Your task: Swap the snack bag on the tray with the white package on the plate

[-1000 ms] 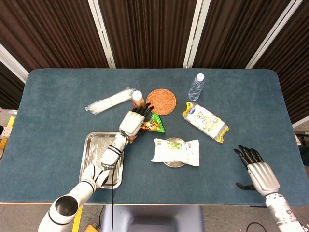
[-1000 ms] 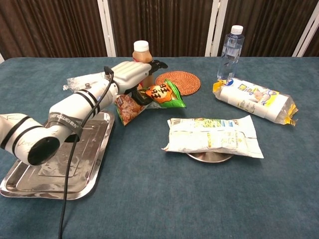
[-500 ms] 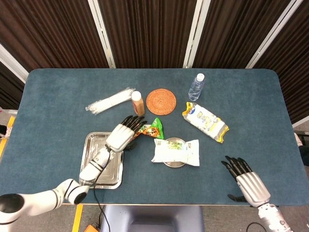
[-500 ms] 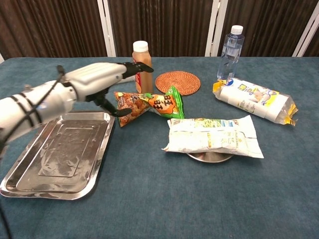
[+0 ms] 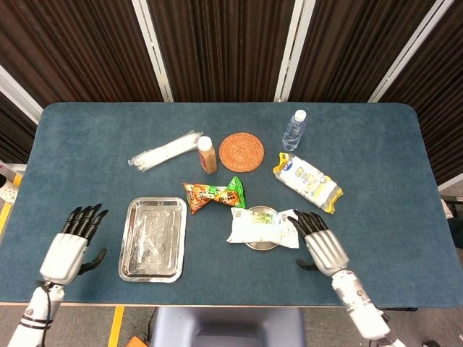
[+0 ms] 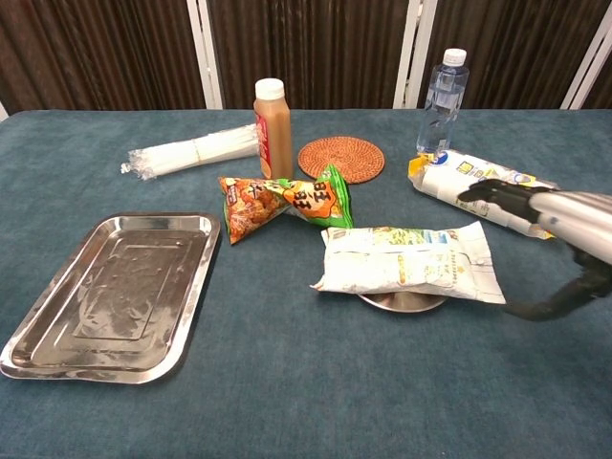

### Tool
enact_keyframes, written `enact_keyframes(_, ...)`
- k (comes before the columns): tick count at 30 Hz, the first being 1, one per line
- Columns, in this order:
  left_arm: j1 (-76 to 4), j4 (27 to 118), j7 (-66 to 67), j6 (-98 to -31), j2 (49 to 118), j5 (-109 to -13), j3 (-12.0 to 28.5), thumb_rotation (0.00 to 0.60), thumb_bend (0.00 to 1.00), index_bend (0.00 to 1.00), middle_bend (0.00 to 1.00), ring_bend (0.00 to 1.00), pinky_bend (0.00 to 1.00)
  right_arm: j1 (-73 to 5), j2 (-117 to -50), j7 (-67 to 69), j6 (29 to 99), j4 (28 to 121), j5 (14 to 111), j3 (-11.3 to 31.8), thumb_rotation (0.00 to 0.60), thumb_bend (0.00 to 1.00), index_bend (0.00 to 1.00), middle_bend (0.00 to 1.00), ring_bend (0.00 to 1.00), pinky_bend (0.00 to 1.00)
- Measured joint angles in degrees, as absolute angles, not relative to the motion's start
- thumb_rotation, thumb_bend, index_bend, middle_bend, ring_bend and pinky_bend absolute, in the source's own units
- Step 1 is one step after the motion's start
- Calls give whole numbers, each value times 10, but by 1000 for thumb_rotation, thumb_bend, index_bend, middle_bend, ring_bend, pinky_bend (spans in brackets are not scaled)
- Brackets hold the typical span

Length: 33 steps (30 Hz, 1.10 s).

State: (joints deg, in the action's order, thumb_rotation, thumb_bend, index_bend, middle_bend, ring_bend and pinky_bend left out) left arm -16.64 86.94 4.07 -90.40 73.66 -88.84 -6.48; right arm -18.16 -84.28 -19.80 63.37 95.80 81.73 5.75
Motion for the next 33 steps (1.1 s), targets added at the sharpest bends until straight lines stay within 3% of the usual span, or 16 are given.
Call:
enact_keyframes(4, -111, 787, -28, -944, 737, -894, -71, 600, 342, 0, 0, 0, 31, -225, -905, -278, 603, 938, 737, 93, 600, 356, 106, 55, 0, 105)
enact_keyframes(13, -89, 767, -63, -951, 723, -896, -54, 600, 343, 0, 0, 0, 31, -306, -998, -400, 575, 888, 582, 135, 600, 376, 255, 166, 49, 224)
enact_keyframes(19, -84, 767, -68, -937, 718, -900, -44, 600, 341, 0, 0, 0, 31, -336, -1034, -420, 586, 847, 559, 140, 600, 452, 636, 512, 455, 592)
enact_keyframes(22, -83, 766, -73, -932, 716, -900, -40, 600, 341, 0, 0, 0, 31, -343, -1046, -425, 601, 833, 560, 136, 600, 471, 737, 590, 554, 682)
enact_keyframes(33, -78, 766, -72, -921, 717, -902, -26, 600, 342, 0, 0, 0, 30, -334, -1018, -360, 650, 895, 649, 120, 600, 478, 755, 606, 604, 716)
